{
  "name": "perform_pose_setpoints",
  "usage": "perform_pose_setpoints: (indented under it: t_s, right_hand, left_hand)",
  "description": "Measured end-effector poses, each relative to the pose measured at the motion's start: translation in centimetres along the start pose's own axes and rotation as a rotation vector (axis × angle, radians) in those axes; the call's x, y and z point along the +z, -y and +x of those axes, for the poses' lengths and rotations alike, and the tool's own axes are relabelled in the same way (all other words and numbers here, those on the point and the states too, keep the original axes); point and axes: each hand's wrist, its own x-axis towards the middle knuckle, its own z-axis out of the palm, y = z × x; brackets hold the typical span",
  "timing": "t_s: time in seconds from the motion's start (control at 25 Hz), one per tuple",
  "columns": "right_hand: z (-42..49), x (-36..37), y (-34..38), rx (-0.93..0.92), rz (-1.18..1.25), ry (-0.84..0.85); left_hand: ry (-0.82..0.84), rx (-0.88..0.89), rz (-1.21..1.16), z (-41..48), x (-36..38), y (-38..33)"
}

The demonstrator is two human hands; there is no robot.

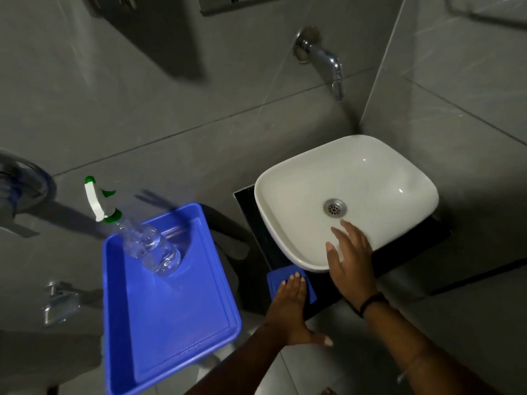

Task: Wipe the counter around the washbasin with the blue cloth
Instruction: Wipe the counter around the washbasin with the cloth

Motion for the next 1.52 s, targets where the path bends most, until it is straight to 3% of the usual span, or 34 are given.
perform_pose_setpoints:
  t_s: [0.08,0.16,0.2,0.32,0.48,0.72,0.88,1.0,1.24,1.44,1.52]
  right_hand:
    - [-5.7,0.7,0.5,-0.022,0.057,-0.064]
    - [-11.0,2.4,1.7,-0.055,0.024,0.066]
    - [-12.4,3.7,2.5,-0.077,-0.025,0.176]
    - [-11.3,7.9,5.3,-0.149,-0.203,0.471]
    - [-8.4,9.9,5.1,-0.168,-0.379,0.675]
    - [-10.1,6.4,-1.7,-0.309,-0.272,0.701]
    - [-7.3,1.7,-10.8,-0.36,-0.281,0.7]
    - [-2.6,-2.6,-17.7,-0.248,-0.389,0.674]
    - [6.0,-7.1,-27.9,0.148,-0.439,0.533]
    - [5.8,-5.4,-25.9,0.347,-0.358,0.475]
    - [2.8,-3.7,-22.7,0.339,-0.304,0.468]
  left_hand:
    - [-0.299,0.059,-0.114,-2.0,-1.2,0.8]
    - [-0.62,0.033,-0.155,-3.2,-3.5,2.0]
    - [-0.686,-0.019,-0.151,-3.2,-5.4,2.4]
    - [-0.542,-0.056,-0.061,-0.2,-11.1,1.6]
    - [-0.31,-0.052,0.032,6.0,-12.4,-2.0]
    - [-0.338,-0.142,0.205,8.1,-9.8,-3.1]
    - [-0.371,-0.138,0.233,8.3,-9.4,-2.9]
    - [-0.421,-0.121,0.247,8.4,-9.1,-2.8]
    - [-0.441,-0.127,0.255,9.0,-8.7,-2.8]
    - [-0.438,-0.115,0.252,8.6,-9.1,-3.0]
    - [-0.436,-0.122,0.252,8.5,-9.1,-2.9]
